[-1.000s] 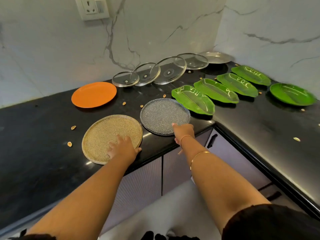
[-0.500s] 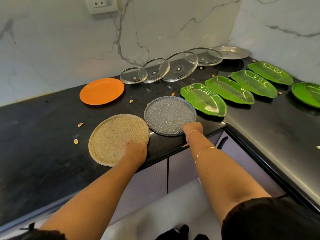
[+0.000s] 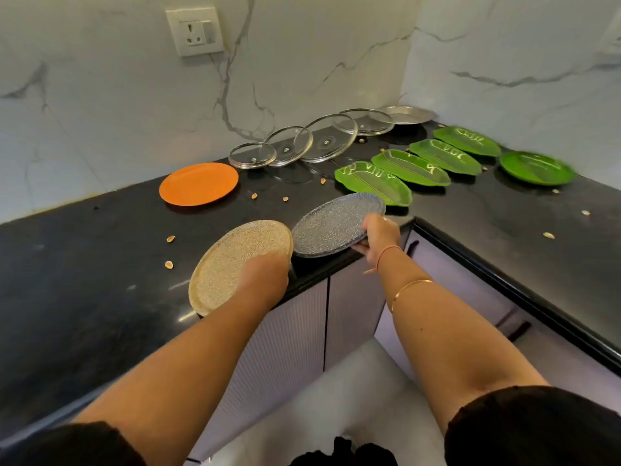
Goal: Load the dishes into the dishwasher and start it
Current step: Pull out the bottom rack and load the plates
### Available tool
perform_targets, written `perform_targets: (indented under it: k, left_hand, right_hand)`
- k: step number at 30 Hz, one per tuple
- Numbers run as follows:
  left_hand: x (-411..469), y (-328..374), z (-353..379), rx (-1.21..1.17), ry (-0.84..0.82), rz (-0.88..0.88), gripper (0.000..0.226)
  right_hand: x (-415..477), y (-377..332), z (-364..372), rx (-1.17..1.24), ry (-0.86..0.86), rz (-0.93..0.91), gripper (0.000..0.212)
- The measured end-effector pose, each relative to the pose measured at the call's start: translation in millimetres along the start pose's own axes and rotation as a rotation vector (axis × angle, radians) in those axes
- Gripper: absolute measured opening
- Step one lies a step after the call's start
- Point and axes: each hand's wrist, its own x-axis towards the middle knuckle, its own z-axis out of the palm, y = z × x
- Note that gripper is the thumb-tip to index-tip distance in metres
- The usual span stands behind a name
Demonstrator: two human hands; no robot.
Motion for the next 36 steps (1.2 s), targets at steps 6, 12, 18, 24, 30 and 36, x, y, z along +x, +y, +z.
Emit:
perform_targets:
  k: [6,12,18,24,30,36]
  left_hand:
    - [-72.4,9.3,-19.3,-0.159,0.21,0.188,0.011]
    - [-133.9,72.8,-23.7,-0.235,0.227,0.432,0.009]
    - [-201.9,158.2,1.7,-0.343,0.18,0.691,0.012]
    - [-264.3,236.0,44.5,-0.408,0.071,0.833,0.068]
    - [-356.6,314.4,81.3,-0.494,-0.133,0.954,0.012]
    - [-459.4,405.3,118.0,-0.509,-0.232,0.955,0.02]
  right_hand:
    - [-86.3,24.9,-47.7,-0.236,0.37,-0.39,0.033]
    - [-169.8,59.8,-141.3,-0.233,0.676,-0.369,0.034]
    - [-244.5,102.4,-258.3,-0.47,0.852,-0.311,0.034]
    - [-315.9,147.9,-361.2,-0.688,0.899,-0.188,0.036]
    - [-394.9,208.1,-469.8,-0.731,0.935,-0.026,0.033]
    - [-463.9,251.1,-596.6,-0.763,0.915,0.066,0.037]
